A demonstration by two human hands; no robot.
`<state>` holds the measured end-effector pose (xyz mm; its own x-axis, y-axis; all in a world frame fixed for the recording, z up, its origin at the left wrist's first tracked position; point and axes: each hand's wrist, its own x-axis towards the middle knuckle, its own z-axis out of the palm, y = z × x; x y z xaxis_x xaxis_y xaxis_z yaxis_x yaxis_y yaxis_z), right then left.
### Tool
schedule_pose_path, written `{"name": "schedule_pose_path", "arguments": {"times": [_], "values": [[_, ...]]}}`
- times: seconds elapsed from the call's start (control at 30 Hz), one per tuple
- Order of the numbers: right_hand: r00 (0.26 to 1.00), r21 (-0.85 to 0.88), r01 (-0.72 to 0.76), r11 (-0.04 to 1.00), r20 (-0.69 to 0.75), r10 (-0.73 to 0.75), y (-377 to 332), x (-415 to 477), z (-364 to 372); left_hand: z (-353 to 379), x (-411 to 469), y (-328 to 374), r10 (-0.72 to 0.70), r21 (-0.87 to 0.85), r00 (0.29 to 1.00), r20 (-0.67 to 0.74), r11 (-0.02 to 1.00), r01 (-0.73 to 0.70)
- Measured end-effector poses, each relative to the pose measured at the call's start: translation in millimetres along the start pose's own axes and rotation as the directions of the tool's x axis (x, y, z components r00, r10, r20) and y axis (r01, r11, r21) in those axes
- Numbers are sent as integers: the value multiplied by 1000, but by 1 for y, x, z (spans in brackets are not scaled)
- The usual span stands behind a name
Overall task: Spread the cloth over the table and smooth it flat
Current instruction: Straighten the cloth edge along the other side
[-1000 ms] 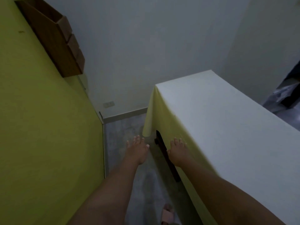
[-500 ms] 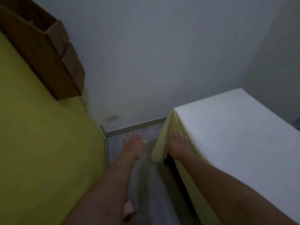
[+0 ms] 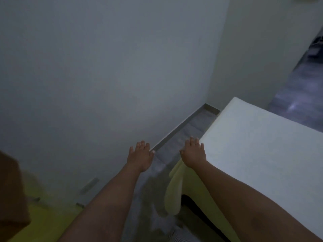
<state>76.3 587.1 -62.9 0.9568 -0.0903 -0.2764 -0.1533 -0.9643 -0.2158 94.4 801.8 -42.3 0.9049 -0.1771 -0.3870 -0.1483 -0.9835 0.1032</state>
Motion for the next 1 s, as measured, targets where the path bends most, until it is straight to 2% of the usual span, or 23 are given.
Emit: {"name": "schedule_pose_path", "arguments": {"times": [0.2, 0.3, 0.5, 0.7, 0.9, 1.0], "values": [[976, 41, -210, 977, -47, 212, 29, 76, -25, -43, 113, 20, 165, 20, 986, 9, 986, -165], [938, 79, -338, 938, -51, 342, 55, 110, -41, -64, 165, 39, 269, 68, 963, 12, 961, -269], [838, 107, -532, 840, -79, 540, 96, 138, -64, -76, 246, 87, 441, 78, 890, 118, 889, -451], [749, 137, -643, 753, -91, 656, 112, 174, -76, -68, 315, 156, 608, -17, 765, 211, 785, -619], [551, 247, -798, 550, -70, 832, 135, 203, -72, -66, 386, 204, 755, -70, 603, 258, 638, -767], [470, 318, -826, 465, -64, 880, 138, 223, -70, -61, 420, 225, 764, -148, 543, 349, 617, -773]]}}
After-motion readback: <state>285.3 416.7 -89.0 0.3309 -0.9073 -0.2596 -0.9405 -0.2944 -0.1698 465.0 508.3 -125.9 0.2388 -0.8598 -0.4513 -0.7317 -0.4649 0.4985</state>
